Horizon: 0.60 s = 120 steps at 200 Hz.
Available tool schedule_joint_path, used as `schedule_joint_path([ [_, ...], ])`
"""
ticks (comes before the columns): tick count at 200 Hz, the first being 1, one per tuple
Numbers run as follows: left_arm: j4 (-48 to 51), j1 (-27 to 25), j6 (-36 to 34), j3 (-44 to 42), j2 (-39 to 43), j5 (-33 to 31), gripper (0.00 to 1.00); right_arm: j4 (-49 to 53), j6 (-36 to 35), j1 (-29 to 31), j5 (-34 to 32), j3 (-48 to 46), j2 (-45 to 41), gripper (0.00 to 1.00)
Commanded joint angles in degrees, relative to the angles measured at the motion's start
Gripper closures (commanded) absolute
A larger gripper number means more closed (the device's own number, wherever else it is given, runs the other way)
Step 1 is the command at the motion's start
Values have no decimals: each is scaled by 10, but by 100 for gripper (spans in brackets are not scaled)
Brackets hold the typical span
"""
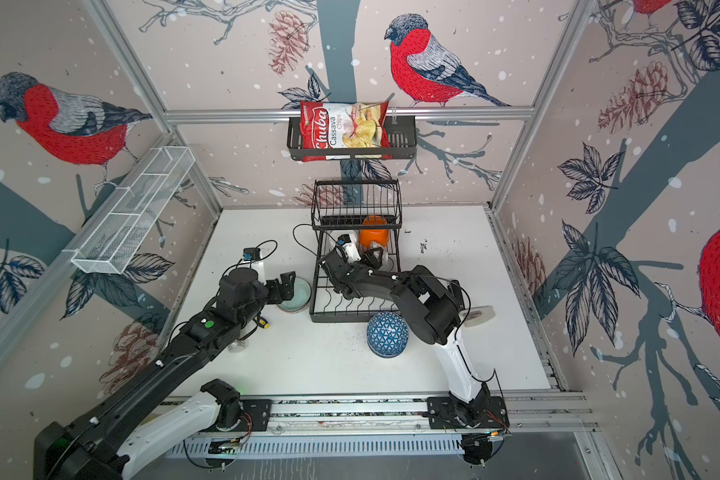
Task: Load the bowls into the dish rack
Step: 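Open the right gripper and release the green-patterned bowl in the rack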
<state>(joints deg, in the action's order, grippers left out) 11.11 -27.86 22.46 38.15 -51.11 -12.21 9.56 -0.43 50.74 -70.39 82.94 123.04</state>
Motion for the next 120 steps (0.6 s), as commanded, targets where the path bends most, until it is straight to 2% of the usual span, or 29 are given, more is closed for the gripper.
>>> schedule_joint_path([
  [1,-4,1,-3,0,-1,-10,5,14,26,0,13,1,-13,44],
  [80,10,4,10,3,-8,-24,4,36,64,2,67,-11,-65,20],
  [120,29,13,25,10,-19,-33,4,44,90,4,108,-32,-102,13],
])
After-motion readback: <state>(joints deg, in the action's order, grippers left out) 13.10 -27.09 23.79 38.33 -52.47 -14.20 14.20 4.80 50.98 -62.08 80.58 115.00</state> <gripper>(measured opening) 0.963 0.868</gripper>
